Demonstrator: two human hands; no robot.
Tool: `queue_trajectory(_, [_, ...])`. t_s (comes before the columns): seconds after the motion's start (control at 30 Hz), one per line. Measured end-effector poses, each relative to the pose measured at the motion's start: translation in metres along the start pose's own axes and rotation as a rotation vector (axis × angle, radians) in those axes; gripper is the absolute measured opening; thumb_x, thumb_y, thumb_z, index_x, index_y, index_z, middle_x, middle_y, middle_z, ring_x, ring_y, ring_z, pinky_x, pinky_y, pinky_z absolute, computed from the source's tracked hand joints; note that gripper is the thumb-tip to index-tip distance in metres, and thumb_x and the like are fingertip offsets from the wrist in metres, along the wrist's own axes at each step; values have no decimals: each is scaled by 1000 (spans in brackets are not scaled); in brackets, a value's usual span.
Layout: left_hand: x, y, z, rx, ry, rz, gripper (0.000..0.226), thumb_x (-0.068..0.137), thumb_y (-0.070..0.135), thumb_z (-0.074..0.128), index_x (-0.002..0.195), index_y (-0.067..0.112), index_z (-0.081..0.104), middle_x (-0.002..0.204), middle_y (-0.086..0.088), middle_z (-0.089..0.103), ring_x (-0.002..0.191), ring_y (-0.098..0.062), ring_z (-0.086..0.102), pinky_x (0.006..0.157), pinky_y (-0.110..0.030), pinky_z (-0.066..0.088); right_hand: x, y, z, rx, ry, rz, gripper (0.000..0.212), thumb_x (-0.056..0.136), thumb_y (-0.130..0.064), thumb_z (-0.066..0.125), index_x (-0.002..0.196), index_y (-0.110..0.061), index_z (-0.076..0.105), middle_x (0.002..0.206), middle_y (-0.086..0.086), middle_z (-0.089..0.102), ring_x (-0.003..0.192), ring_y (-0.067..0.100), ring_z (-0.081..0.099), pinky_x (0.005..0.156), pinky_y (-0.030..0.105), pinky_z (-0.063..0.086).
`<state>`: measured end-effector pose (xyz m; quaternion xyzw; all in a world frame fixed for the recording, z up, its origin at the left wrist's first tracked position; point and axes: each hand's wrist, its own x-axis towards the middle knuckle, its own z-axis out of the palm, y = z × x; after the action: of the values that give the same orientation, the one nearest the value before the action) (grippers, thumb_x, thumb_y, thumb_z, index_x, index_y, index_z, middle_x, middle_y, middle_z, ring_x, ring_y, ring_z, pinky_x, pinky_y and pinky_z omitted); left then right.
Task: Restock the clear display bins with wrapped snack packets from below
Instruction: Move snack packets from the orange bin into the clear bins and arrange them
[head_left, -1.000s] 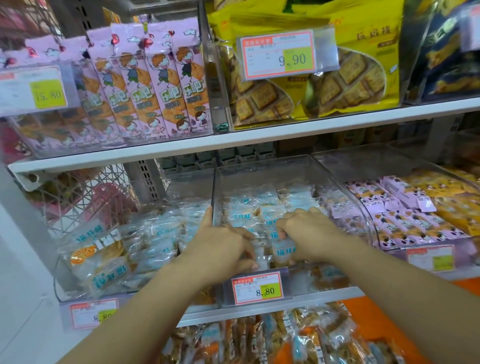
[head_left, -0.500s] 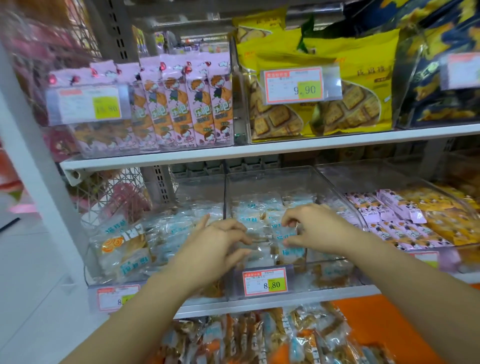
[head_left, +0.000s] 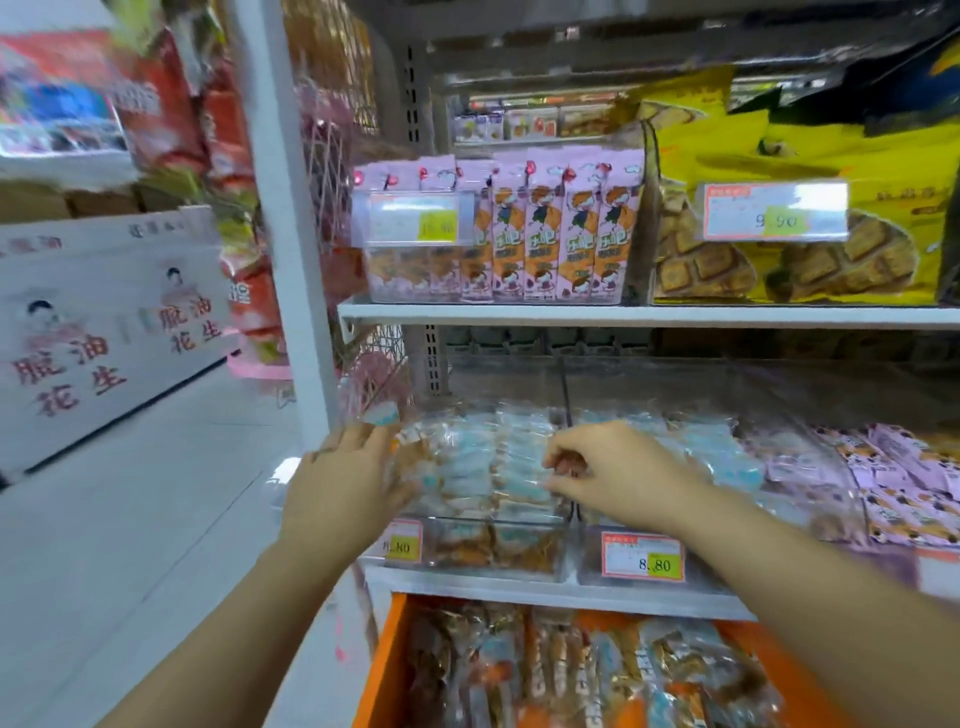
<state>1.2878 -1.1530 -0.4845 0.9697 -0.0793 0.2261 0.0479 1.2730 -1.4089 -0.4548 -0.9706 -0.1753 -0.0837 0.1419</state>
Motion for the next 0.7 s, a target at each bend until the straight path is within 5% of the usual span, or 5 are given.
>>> queue_trajectory(0.17, [-5, 3, 13, -20, 11, -5, 63, 72, 49, 76, 121, 12, 60, 113, -13, 59, 102, -41, 56, 75, -42, 51, 5, -16, 1, 45, -22, -43, 20, 89, -32, 61, 107, -24, 66, 96, -13, 64, 90, 6, 58, 83, 28, 50])
queue_trajectory(0.27, [-2, 6, 14, -93, -69, -43, 65, 83, 53, 62, 137, 25, 41, 130, -3, 41, 109, -24, 53, 83, -32, 49, 2, -16, 1, 88, -16, -45, 19, 87, -34, 64, 104, -26, 67, 87, -19, 58, 86, 3, 58, 81, 27, 50])
queue_trajectory(0.47, [-6, 32, -2, -533, 153, 4, 53, 79, 40, 71, 127, 28, 52, 112, 7, 33, 88, -12, 51, 72, -21, 44, -10, -11, -3, 335, 3, 14, 16, 86, -32, 65, 101, -26, 65, 86, -17, 61, 83, 3, 60, 83, 28, 52])
queue_trajectory(0.57, [-2, 73, -19, -812, 241, -19, 52, 75, 39, 75, 120, 37, 49, 106, 11, 35, 92, -4, 53, 79, -20, 48, -17, -8, -13, 775, 46, 193, 35, 86, -34, 65, 117, -20, 58, 99, -1, 67, 83, 9, 64, 81, 30, 54])
queue_trajectory(0.7, [0, 142, -27, -1023, 271, 12, 50, 77, 29, 77, 114, 34, 44, 107, 21, 30, 95, 23, 38, 75, 4, 34, -34, 6, -28, 1366, 152, 322, 27, 88, -21, 62, 113, -13, 58, 98, 6, 70, 84, 15, 67, 75, 33, 57])
